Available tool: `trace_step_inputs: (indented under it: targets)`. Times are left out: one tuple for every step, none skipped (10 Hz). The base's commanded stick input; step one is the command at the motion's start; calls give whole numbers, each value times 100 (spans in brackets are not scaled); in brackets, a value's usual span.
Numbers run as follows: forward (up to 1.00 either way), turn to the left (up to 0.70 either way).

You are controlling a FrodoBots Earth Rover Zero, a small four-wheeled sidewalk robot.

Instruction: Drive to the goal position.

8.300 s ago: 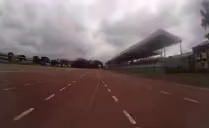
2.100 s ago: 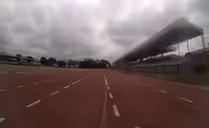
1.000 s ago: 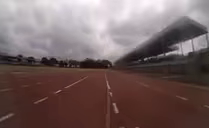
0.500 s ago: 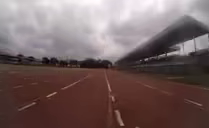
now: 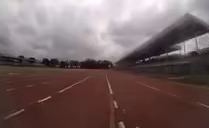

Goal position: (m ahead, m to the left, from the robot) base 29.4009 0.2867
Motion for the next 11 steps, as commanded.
trace_step_inputs:
  targets:
    - [70,0]
    - [70,0]
    - [70,0]
    - [70,0]
    - [70,0]
    - [70,0]
    - [70,0]
    - [70,0]
    - [70,0]
    - [70,0]
    - [70,0]
